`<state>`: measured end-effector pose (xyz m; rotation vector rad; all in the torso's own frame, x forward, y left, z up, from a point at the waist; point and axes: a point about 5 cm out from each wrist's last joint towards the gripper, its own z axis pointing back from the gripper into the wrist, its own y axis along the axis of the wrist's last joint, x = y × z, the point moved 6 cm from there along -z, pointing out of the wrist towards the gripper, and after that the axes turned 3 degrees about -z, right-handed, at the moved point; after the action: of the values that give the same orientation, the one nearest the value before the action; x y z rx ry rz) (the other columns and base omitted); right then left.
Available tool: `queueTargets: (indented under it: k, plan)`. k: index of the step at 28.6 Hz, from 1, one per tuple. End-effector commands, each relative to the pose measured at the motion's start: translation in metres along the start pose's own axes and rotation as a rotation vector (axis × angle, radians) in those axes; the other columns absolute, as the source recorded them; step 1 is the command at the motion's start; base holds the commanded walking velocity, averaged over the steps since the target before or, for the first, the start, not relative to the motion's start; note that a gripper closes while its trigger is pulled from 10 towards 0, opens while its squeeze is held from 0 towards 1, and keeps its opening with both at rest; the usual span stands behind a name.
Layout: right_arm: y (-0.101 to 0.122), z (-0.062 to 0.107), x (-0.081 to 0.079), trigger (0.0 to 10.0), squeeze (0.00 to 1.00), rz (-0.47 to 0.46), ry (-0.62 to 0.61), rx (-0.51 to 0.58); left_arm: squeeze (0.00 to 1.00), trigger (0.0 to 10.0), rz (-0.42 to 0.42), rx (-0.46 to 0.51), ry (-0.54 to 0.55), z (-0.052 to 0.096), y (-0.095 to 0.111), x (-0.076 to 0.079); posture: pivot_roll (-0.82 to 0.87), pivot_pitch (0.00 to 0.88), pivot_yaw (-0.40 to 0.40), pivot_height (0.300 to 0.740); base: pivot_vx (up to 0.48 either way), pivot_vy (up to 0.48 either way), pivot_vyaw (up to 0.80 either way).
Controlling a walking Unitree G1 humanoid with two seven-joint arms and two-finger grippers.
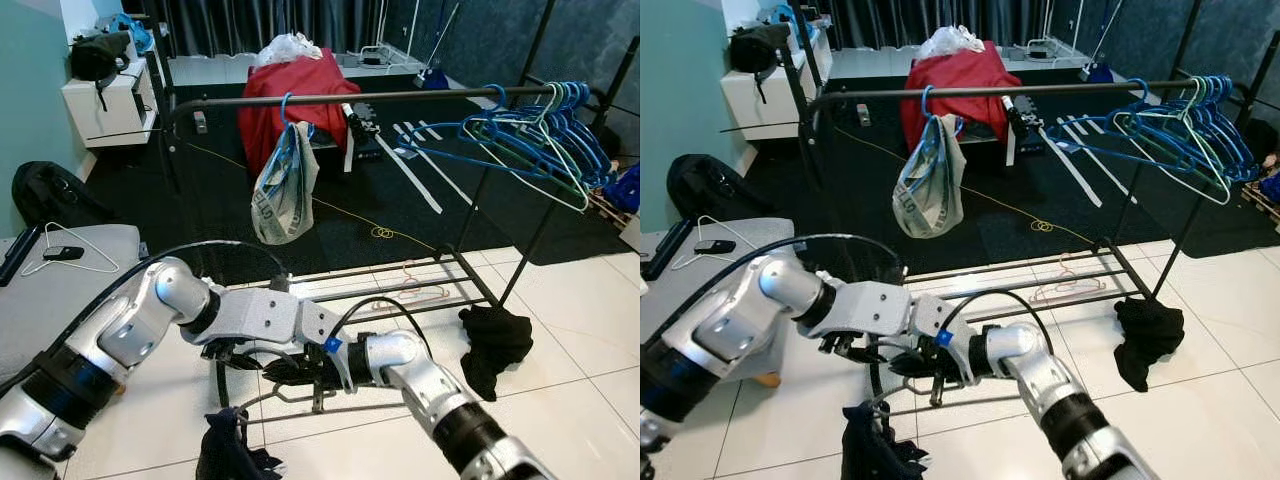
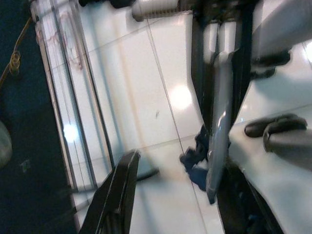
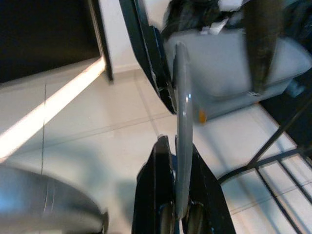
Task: Hang hanger
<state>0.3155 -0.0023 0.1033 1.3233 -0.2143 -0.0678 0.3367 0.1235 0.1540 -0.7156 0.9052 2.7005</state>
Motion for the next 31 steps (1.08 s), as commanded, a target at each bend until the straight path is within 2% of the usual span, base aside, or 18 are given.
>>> queueTargets:
  k: [1, 3, 4, 5, 7, 8, 9, 10, 12, 14, 16, 18, 21, 24, 25, 27, 28, 31]
  plan:
    - [0.015, 0.004, 0.003, 0.0, 0.0, 0.035, -0.028, 0.077, 0.0, 10.0, 0.088, -0.021, 0.041, 0.009, -0.017, -0.002, -0.06, 0.097, -0.01, 0.74, 0.0, 0.0, 0.0]
    - [0.022, 0.011, 0.007, 0.0, 0.0, 0.047, -0.091, 0.131, 0.0, 10.0, 0.259, 0.108, 0.151, 0.017, -0.021, -0.008, -0.06, 0.093, -0.01, 0.74, 0.0, 0.0, 0.0]
    - [0.022, 0.011, 0.007, 0.0, 0.0, 0.047, -0.091, 0.131, 0.0, 10.0, 0.259, 0.108, 0.151, 0.017, -0.021, -0.008, -0.06, 0.093, -0.01, 0.74, 0.0, 0.0, 0.0]
    - [0.027, 0.015, 0.011, 0.0, 0.0, 0.054, -0.133, 0.163, 0.0, 10.0, 0.335, 0.182, 0.242, 0.023, -0.022, -0.016, -0.06, 0.092, -0.008, 0.74, 0.0, 0.0, 0.0]
    - [0.027, 0.015, 0.011, 0.0, 0.0, 0.054, -0.133, 0.163, 0.0, 10.0, 0.335, 0.182, 0.242, 0.023, -0.022, -0.016, -0.06, 0.092, -0.008, 0.74, 0.0, 0.0, 0.0]
    - [0.032, 0.02, 0.012, 0.0, 0.0, 0.058, -0.154, 0.19, 0.0, 10.0, 0.408, 0.229, 0.357, 0.029, -0.029, -0.024, -0.07, 0.09, -0.005, 0.74, 0.0, 0.0, 0.0]
    - [0.032, 0.02, 0.012, 0.0, 0.0, 0.058, -0.154, 0.19, 0.0, 10.0, 0.408, 0.229, 0.357, 0.029, -0.029, -0.024, -0.07, 0.09, -0.005, 0.74, 0.0, 0.0, 0.0]
    - [0.037, 0.023, 0.01, 0.0, 0.0, 0.06, -0.161, 0.212, 0.0, 10.0, 0.474, 0.231, 0.472, 0.034, -0.042, -0.03, -0.07, 0.089, -0.005, 0.74, 0.0, 0.0, 0.0]
    - [0.04, 0.026, 0.006, 0.0, 0.0, 0.062, -0.155, 0.224, 0.0, 10.0, 0.55, 0.212, 0.585, 0.037, -0.058, -0.032, -0.07, 0.087, -0.006, 0.74, 0.0, 0.0, 0.0]
    - [0.04, 0.026, 0.006, 0.0, 0.0, 0.062, -0.155, 0.224, 0.0, 10.0, 0.55, 0.212, 0.585, 0.037, -0.058, -0.032, -0.07, 0.087, -0.006, 0.74, 0.0, 0.0, 0.0]
    - [0.051, 0.035, 0.004, 0.0, 0.0, 0.079, -0.163, 0.252, 0.0, 10.0, 0.707, 0.167, 0.705, 0.032, -0.079, -0.023, -0.08, 0.082, -0.009, 0.74, 0.0, 0.0, 0.0]
    - [0.063, 0.043, 0.007, 0.0, 0.0, 0.089, -0.191, 0.287, 0.0, 10.0, 0.794, 0.135, 0.644, 0.013, -0.08, 0.0, -0.08, 0.081, -0.009, 0.74, 0.0, 0.0, 0.0]
    - [0.072, 0.047, 0.009, 0.0, 0.0, 0.094, -0.207, 0.31, 0.0, 10.0, 0.822, 0.134, 0.572, -0.002, -0.072, 0.016, -0.08, 0.086, -0.008, 0.74, 0.0, 0.0, 0.0]
    - [0.08, 0.05, 0.012, 0.0, 0.0, 0.105, -0.228, 0.328, 0.0, 10.0, 0.84, 0.136, 0.584, -0.007, -0.067, 0.018, -0.09, 0.092, -0.006, 0.74, 0.0, 0.0, 0.0]
    - [0.084, 0.051, 0.014, 0.0, 0.0, 0.112, -0.243, 0.338, 0.2, 10.0, 0.858, 0.141, 0.612, -0.007, -0.065, 0.015, -0.09, 0.093, -0.006, 0.74, 0.0, 0.0, 0.0]
    - [0.084, 0.051, 0.014, 0.0, 0.0, 0.112, -0.243, 0.338, 0.2, 10.0, 0.858, 0.141, 0.612, -0.007, -0.065, 0.015, -0.09, 0.093, -0.006, 0.74, 0.0, 0.0, 0.0]
    - [0.089, 0.052, 0.017, 0.0, 0.0, 0.115, -0.257, 0.35, 1.0, 10.0, 0.86, 0.145, 0.645, -0.006, -0.063, 0.01, -0.09, 0.096, -0.007, 0.74, 0.0, 0.0, 0.0]
    - [0.094, 0.054, 0.02, 0.0, 0.0, 0.117, -0.269, 0.362, 1.0, 10.0, 0.859, 0.153, 0.709, -0.002, -0.061, 0.002, -0.1, 0.099, -0.009, 0.74, 0.0, 0.0, 0.0]
